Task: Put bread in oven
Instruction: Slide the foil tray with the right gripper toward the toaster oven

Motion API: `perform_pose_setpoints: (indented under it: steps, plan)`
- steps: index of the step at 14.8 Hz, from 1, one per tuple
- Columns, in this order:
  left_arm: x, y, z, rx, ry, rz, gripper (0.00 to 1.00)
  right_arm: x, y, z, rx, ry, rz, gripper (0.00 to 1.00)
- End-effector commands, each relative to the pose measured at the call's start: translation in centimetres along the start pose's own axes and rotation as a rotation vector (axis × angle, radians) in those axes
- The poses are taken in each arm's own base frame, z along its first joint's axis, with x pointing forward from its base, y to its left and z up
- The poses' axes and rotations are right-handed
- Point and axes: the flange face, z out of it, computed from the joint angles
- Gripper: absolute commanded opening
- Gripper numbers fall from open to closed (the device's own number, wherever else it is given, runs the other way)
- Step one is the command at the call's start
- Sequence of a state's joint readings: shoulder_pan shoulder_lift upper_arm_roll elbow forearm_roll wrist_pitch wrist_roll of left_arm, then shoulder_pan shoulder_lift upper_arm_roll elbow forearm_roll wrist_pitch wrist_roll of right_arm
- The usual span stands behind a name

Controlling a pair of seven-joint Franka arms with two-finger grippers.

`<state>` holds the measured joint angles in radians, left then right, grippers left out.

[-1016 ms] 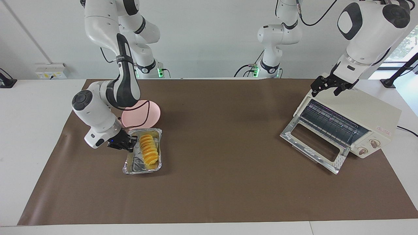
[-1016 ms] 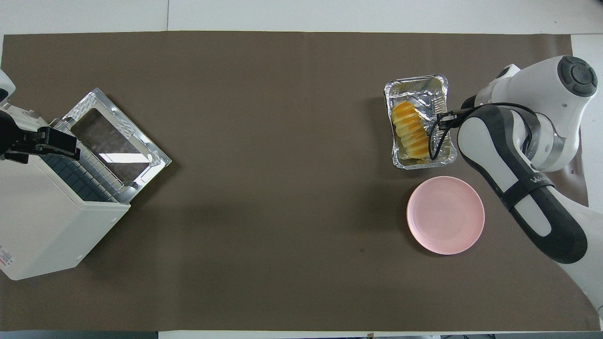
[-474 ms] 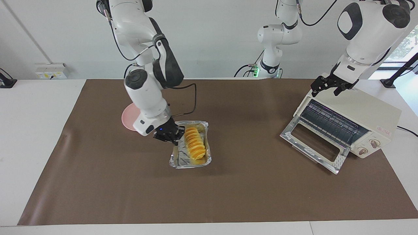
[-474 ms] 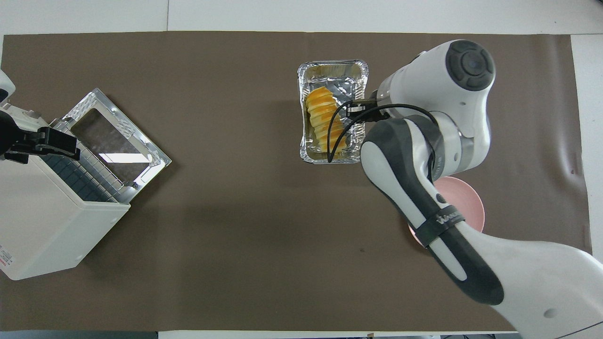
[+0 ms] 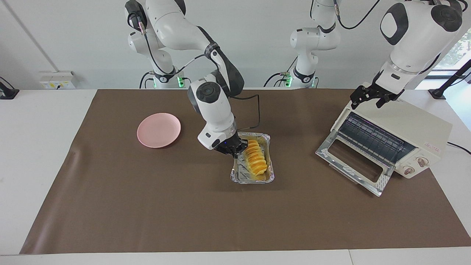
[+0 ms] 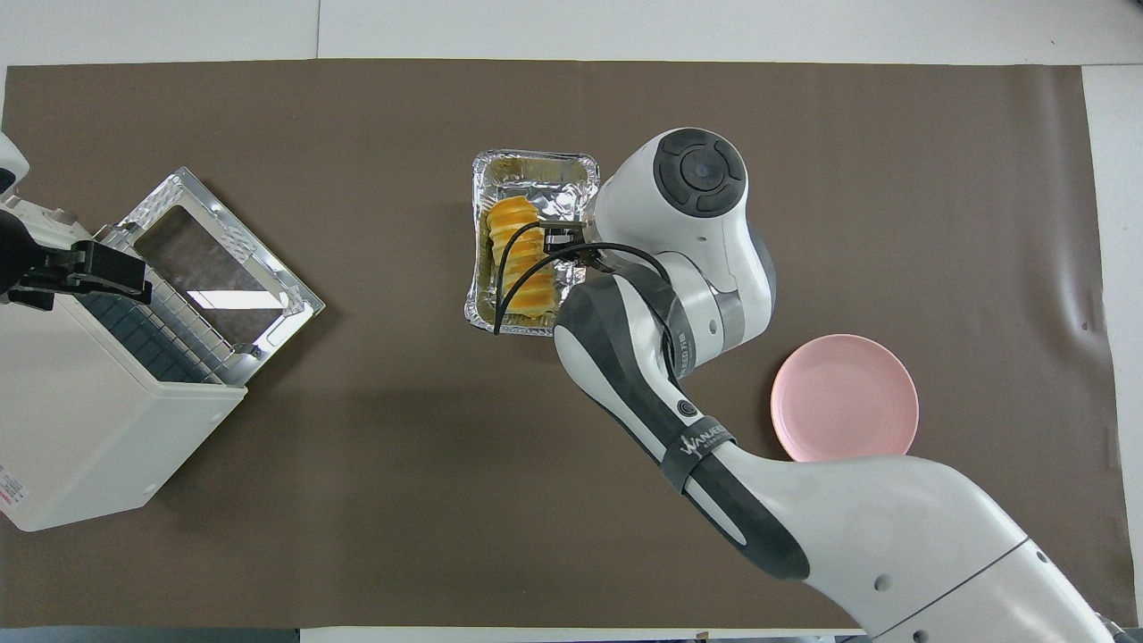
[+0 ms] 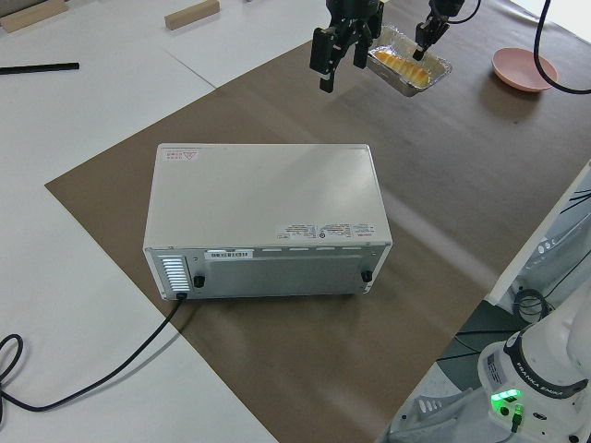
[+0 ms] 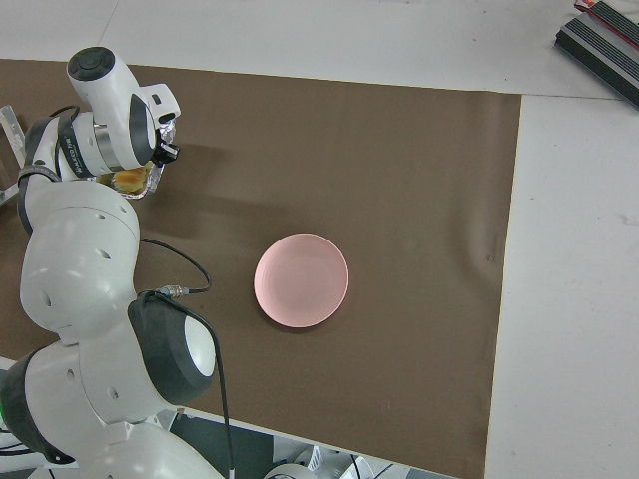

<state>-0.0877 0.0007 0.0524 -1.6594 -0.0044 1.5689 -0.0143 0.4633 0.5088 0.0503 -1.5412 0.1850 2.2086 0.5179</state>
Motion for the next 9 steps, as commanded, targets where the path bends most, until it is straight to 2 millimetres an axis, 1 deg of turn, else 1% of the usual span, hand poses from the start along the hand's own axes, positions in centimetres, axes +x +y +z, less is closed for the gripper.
perform_pose_setpoints:
  steps: [1, 3, 6, 9]
  plan:
    - [-0.7, -0.2, 0.0, -0.003, 0.01, 0.007, 1.0, 1.0, -0.8, 1.3, 0.04, 0.04, 0.048, 0.0]
    - [-0.7, -0.2, 0.0, -0.003, 0.01, 0.007, 1.0, 1.0, -1.0, 2.0, 0.051, 0.058, 0.052, 0.0]
    - [-0.7, -0.2, -0.1, -0.003, 0.011, 0.007, 1.0, -0.3, -2.0, 3.8, 0.035, 0.038, 0.034, 0.0]
    - [-0.7, -0.2, -0.1, -0.003, 0.011, 0.007, 1.0, -0.8, -1.6, 5.2, 0.018, 0.017, 0.036, 0.0]
